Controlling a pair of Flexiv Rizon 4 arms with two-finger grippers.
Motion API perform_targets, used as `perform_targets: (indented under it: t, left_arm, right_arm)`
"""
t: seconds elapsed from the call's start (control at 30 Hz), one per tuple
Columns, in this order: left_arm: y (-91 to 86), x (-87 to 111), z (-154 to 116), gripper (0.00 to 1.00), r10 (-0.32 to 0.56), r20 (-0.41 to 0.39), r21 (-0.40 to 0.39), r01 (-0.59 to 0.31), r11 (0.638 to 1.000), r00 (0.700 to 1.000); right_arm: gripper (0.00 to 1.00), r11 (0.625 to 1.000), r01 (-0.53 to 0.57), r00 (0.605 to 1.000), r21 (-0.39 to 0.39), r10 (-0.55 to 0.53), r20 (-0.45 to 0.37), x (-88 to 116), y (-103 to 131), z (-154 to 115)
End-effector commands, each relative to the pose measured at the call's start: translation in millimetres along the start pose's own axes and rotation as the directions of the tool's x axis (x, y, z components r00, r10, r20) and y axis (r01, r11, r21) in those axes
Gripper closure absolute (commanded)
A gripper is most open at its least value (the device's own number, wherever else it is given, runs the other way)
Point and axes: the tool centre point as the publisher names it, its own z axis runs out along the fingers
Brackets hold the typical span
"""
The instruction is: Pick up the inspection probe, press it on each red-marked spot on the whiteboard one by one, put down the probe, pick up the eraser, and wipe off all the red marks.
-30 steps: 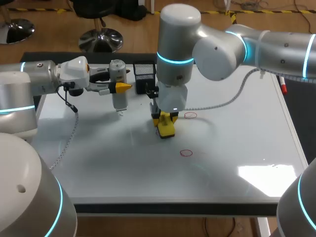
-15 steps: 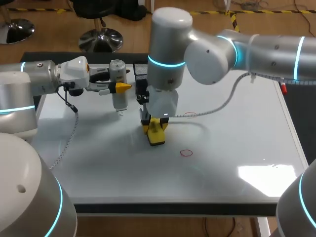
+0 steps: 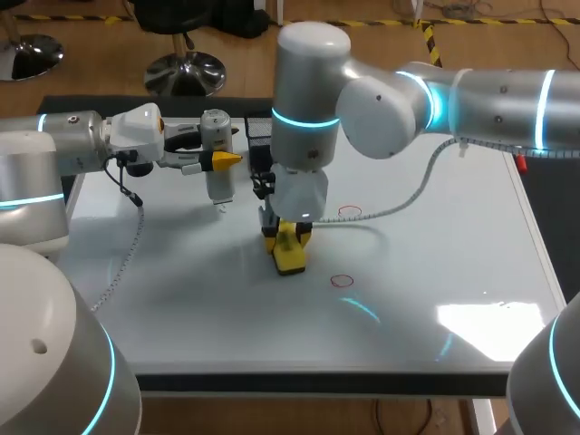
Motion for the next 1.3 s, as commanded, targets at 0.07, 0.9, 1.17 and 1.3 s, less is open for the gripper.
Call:
perform_targets:
  t: [0.07,0.9,1.17,1.3]
  left_arm:
    - [-0.5,-0.4,-0.2,1.00,0.001,-0.001,0.001,-0.001,1.000,1.000]
    - [-0.5,-0.4,-0.2,1.00,0.001,-0.001,0.001,-0.001,1.000,1.000]
    - [-0.5,-0.4,-0.2,1.00,0.001,-0.001,0.001,-0.001,1.000,1.000]
    - [-0.5,-0.4,-0.2,1.00,0.001,-0.001,0.001,-0.001,1.000,1.000]
  right_arm:
    - [1.00,1.000,-0.017,1.000,-0.016,0.017,-0.016,12.5,-1.9,13.9]
    - [1.00,0.998,-0.067,0.995,-0.011,0.066,-0.075,51.7,-5.5,11.1]
    - [1.00,0.997,-0.075,0.994,0.017,0.076,-0.079,56.0,-7.9,-1.1]
    - [1.00,0.997,-0.062,0.995,0.051,0.065,-0.075,53.1,-13.2,-22.1]
